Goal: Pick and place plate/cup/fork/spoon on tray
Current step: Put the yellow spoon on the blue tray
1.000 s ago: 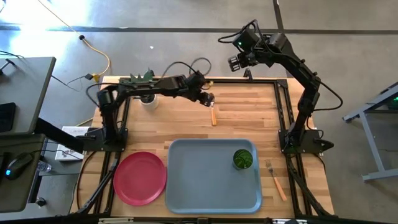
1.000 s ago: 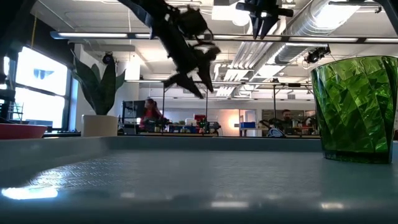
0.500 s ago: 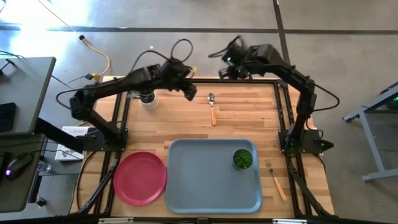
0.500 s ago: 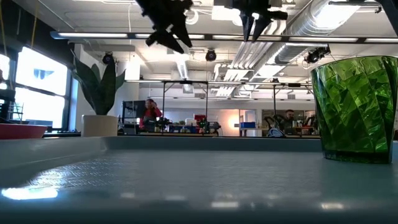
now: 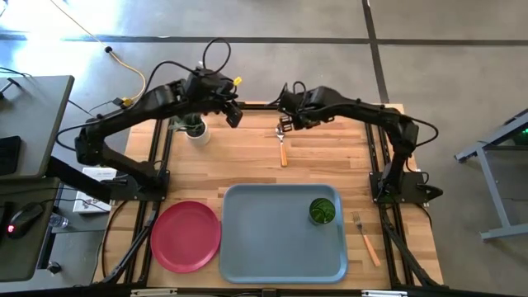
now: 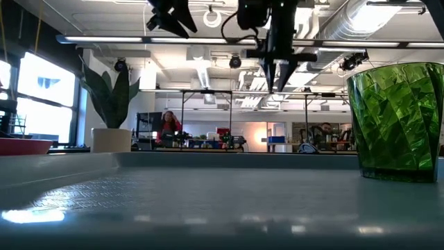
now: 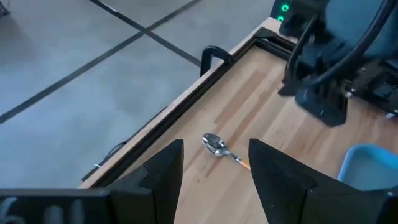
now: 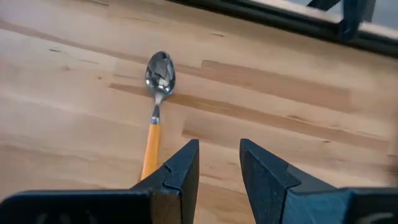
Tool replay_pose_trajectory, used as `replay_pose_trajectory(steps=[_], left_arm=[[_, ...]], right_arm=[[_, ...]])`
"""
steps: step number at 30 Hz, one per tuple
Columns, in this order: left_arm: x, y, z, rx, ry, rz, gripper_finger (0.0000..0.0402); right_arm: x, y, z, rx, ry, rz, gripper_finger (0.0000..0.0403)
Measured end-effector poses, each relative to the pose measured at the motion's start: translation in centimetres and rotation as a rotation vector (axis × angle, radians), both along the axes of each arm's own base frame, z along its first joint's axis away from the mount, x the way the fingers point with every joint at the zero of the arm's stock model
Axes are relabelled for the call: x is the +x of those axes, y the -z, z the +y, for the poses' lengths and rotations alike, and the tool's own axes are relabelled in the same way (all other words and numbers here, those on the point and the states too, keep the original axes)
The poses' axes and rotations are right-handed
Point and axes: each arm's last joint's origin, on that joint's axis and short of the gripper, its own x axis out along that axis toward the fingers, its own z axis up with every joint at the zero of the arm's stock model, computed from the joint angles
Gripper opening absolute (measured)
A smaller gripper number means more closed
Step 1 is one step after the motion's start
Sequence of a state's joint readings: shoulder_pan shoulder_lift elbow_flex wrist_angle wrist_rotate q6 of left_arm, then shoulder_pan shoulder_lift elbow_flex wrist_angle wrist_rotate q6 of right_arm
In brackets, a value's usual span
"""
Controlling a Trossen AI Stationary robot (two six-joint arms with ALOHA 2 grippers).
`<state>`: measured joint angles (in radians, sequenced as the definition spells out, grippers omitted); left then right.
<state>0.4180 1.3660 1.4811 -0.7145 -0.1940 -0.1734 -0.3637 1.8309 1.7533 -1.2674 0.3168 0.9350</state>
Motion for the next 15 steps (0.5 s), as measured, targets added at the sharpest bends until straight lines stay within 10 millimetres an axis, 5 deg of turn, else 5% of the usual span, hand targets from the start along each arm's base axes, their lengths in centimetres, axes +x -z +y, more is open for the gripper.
replay_pose_trajectory(steps=[15], left_arm=[[-0.1, 0.0, 0.2, 0.014, 0.003, 0.009, 0.0172]], right_arm=[[1.2, 9.6, -0.3, 0.016, 0.087, -0.225, 0.0108]])
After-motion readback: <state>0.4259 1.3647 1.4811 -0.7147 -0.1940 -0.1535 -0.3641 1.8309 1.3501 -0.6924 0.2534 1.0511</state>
